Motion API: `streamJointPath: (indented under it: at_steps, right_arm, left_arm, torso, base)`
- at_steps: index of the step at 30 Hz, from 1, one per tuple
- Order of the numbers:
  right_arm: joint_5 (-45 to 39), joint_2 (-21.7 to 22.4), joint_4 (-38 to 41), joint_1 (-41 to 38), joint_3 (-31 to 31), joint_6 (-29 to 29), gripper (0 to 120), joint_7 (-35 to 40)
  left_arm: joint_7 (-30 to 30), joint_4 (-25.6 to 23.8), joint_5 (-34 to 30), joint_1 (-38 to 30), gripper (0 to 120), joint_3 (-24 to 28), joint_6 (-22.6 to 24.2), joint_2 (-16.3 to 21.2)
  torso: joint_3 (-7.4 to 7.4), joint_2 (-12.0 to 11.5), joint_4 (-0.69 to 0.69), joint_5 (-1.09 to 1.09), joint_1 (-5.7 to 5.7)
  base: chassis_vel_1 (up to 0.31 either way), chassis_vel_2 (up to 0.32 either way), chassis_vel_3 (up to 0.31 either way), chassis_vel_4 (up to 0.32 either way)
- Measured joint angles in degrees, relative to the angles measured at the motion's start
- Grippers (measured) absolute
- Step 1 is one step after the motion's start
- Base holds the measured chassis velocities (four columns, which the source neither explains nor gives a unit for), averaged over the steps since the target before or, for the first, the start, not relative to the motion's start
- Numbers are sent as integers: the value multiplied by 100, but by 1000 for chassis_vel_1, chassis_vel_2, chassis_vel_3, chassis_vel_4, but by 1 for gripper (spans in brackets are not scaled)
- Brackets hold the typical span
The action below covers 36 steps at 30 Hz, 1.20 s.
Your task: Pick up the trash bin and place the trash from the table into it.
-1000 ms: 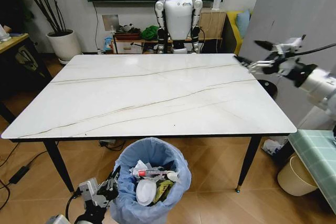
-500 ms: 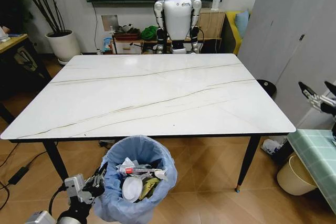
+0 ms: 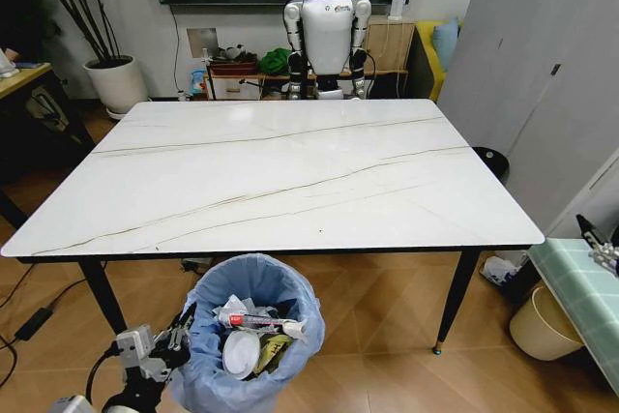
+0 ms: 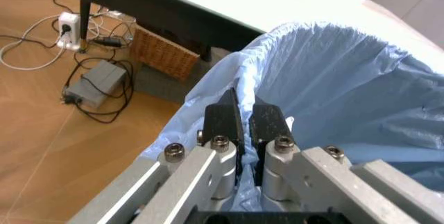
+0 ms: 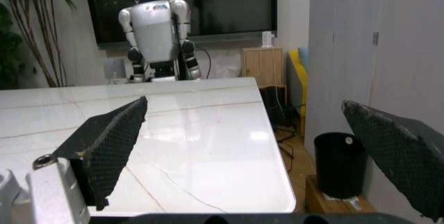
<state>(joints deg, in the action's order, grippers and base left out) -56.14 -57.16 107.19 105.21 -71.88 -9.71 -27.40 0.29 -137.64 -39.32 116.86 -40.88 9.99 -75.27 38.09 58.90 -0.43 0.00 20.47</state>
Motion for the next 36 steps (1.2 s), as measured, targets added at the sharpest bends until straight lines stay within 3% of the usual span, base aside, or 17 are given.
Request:
streamJointPath:
  at_steps: [13, 23, 36]
  right_arm:
    - [8, 26, -5, -21, 40, 3, 100, 20]
    - [2, 38, 2, -28, 47, 13, 100, 26]
    - [-3, 43, 7, -31, 52, 17, 100, 30]
  left_arm:
    - [-4, 50, 645, 64, 0, 82, -63, -149]
    - [-147, 48, 1153, 84, 0, 22, -532, -235]
    - [-333, 159, 1594, -16, 0, -67, -756, -368]
  torso:
    - [0, 0, -1, 0, 1]
    - [0, 0, 0, 0, 1]
    - [0, 0, 0, 0, 1]
  base:
    - [0, 0, 0, 0]
    - [0, 0, 0, 0]
    - [0, 0, 0, 0]
